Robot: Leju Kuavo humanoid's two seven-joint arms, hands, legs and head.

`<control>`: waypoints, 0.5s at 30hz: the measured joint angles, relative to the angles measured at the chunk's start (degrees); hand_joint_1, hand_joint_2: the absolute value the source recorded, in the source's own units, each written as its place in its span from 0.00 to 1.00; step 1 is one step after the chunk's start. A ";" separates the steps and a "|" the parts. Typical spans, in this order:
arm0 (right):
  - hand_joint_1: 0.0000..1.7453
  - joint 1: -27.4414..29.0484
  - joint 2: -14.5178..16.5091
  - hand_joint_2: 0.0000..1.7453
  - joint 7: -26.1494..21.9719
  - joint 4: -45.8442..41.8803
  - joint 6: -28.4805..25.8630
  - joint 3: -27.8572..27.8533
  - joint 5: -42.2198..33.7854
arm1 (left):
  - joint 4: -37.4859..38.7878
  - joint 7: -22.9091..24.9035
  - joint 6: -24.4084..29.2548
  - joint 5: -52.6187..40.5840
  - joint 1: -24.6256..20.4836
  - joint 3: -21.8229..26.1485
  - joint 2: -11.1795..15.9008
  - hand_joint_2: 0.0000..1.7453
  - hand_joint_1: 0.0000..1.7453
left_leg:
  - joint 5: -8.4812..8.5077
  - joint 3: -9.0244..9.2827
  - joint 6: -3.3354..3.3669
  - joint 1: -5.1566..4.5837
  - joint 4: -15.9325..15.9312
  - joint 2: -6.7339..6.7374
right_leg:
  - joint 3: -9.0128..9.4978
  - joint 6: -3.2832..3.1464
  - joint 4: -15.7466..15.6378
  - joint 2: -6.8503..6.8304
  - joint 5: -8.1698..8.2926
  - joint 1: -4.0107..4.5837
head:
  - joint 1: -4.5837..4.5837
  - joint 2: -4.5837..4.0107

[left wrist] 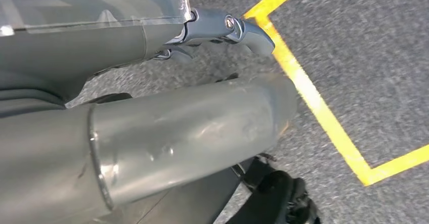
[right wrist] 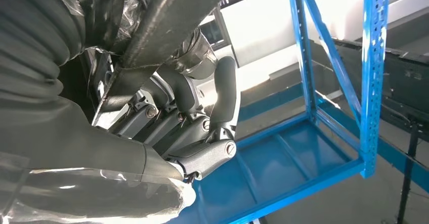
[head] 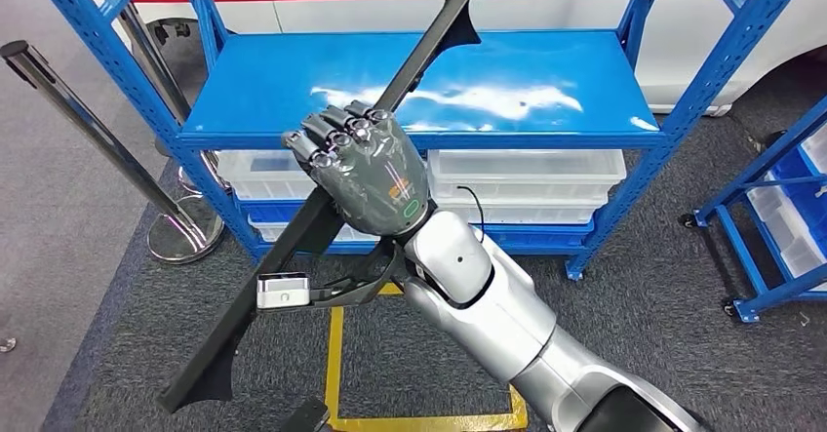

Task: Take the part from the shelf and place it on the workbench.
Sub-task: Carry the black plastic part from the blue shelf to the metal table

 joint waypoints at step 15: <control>1.00 0.08 -0.22 1.00 0.16 0.09 -0.07 -0.02 0.97 | 0.00 0.32 0.03 -0.40 -0.64 -0.61 -0.13 0.00 0.00 | 7.26 7.12 3.37 -0.43 -16.90 0.30 | -6.58 3.09 16.27 0.24 -7.54 -0.15 | 0.03 0.00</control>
